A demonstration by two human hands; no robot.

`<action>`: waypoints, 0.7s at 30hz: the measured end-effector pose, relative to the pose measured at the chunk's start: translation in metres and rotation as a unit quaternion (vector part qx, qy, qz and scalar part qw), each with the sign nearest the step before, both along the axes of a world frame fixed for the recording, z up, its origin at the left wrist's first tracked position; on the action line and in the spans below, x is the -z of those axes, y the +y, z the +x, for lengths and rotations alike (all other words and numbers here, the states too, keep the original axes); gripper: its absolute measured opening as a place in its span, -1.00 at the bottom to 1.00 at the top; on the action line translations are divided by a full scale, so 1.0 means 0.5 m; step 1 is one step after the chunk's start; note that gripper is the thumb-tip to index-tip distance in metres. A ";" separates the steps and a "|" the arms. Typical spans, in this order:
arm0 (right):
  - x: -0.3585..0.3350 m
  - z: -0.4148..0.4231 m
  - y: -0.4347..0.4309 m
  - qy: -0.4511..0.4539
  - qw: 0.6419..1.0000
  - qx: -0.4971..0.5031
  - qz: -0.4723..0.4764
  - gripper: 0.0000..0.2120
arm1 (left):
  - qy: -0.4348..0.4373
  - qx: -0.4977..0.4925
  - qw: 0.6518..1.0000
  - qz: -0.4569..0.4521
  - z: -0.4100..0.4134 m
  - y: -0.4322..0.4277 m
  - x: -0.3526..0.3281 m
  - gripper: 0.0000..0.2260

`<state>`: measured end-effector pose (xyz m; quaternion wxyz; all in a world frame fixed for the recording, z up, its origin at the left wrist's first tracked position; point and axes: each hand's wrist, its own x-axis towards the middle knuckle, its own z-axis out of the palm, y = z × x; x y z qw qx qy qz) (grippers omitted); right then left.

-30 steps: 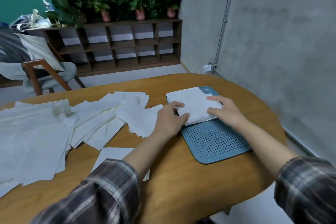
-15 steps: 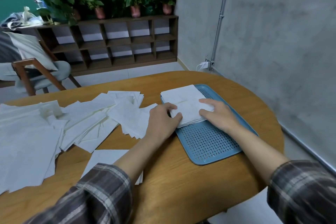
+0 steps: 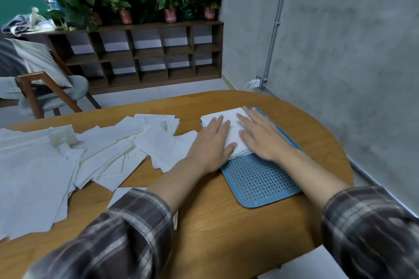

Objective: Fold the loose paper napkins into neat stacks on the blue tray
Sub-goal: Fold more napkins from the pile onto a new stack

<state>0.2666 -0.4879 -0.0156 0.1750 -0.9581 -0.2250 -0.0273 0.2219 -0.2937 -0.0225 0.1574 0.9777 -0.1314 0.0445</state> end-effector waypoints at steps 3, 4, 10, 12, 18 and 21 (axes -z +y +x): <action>0.005 0.022 0.003 0.064 0.996 0.005 -0.063 -0.43 | 0.085 -0.002 0.995 0.054 0.013 0.003 0.006 -0.32; 0.013 0.023 0.002 0.078 0.994 0.001 -0.072 -0.42 | 0.097 -0.006 0.993 0.060 0.012 0.006 0.010 -0.31; 0.049 0.016 0.001 0.081 0.995 0.007 -0.057 -0.44 | 0.104 -0.006 0.992 0.065 0.006 0.009 0.028 -0.31; 0.049 0.014 0.002 0.081 0.995 0.008 -0.061 -0.44 | 0.114 -0.004 0.991 0.075 0.008 0.008 0.025 -0.32; 0.025 0.009 0.006 0.089 0.991 0.014 -0.099 -0.43 | 0.124 -0.004 0.987 0.105 0.009 0.008 0.003 -0.29; -0.004 -0.003 0.019 0.065 0.993 0.015 -0.094 -0.42 | 0.097 0.024 0.991 0.084 -0.016 0.022 -0.032 -0.27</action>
